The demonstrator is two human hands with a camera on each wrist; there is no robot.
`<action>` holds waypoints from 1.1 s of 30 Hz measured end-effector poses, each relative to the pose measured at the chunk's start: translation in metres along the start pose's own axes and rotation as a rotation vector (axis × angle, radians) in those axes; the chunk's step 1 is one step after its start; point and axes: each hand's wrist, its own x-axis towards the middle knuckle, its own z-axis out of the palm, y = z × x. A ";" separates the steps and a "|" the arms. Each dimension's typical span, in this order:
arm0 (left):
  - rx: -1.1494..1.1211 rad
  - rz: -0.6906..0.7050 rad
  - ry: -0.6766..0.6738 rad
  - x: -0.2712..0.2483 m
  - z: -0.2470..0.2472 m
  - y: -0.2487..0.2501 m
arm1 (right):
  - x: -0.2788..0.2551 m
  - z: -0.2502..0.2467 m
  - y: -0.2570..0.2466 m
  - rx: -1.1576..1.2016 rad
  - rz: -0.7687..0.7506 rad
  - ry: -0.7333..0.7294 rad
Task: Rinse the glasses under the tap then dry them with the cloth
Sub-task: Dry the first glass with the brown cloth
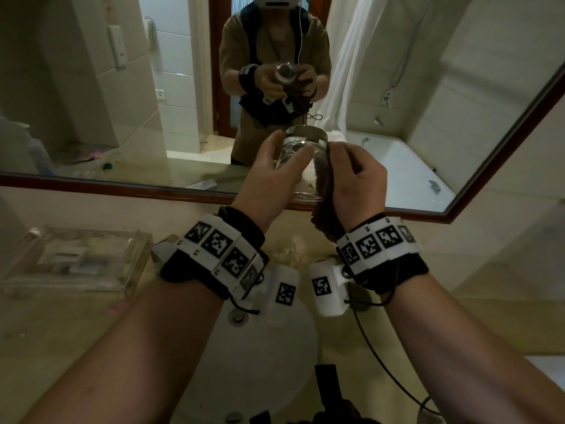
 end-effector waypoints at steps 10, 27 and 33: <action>-0.004 0.051 0.149 0.005 -0.005 -0.009 | -0.011 0.002 -0.011 0.069 -0.146 -0.024; -0.127 -0.032 -0.013 -0.004 -0.047 -0.004 | -0.021 0.035 -0.008 0.078 -0.039 -0.096; -0.009 -0.017 -0.076 0.000 -0.063 0.002 | -0.020 0.047 -0.003 0.038 -0.017 -0.050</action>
